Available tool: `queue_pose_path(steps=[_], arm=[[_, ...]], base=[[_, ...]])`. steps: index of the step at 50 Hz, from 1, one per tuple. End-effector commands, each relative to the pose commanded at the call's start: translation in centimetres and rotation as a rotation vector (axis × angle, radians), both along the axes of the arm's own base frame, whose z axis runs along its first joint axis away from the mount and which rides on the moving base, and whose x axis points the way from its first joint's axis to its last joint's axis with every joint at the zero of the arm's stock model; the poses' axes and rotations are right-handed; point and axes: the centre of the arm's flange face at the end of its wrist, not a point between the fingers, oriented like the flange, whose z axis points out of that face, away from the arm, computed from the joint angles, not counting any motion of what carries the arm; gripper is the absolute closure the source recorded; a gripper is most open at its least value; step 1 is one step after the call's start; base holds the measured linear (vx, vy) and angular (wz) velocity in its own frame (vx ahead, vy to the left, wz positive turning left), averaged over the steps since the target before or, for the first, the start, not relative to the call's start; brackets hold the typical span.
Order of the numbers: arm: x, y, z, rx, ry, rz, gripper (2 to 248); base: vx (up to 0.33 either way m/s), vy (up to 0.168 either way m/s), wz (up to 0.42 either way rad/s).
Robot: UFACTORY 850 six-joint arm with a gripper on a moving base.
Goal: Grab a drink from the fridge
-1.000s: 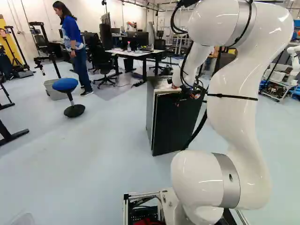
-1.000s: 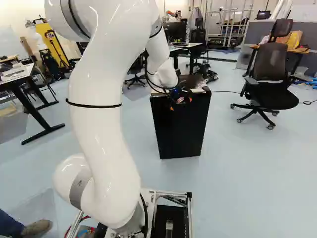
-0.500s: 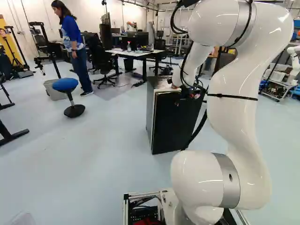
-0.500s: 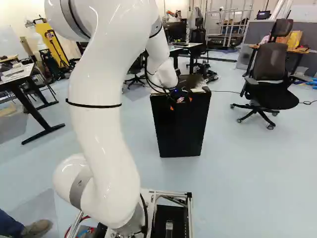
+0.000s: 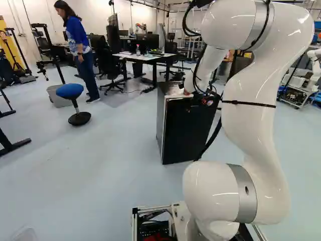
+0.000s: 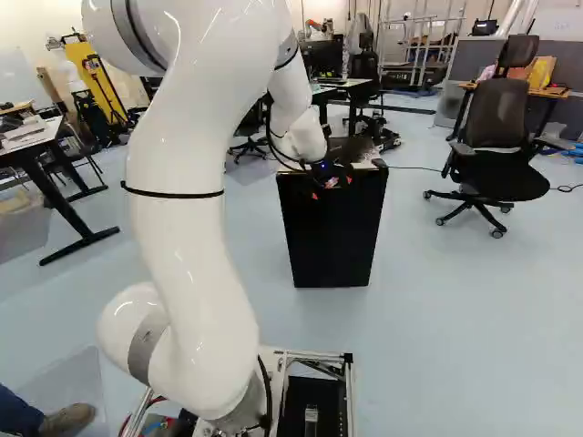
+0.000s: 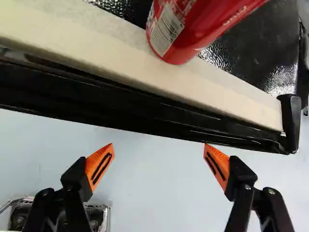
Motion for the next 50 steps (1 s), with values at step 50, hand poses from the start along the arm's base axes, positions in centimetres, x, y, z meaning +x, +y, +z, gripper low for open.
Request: queue_pose_path(steps=[50], arm=[[-2.6, 0.8, 0.5, 0.028, -0.059, 0.024, 3]], base=[[0.000, 0.000, 0.000]])
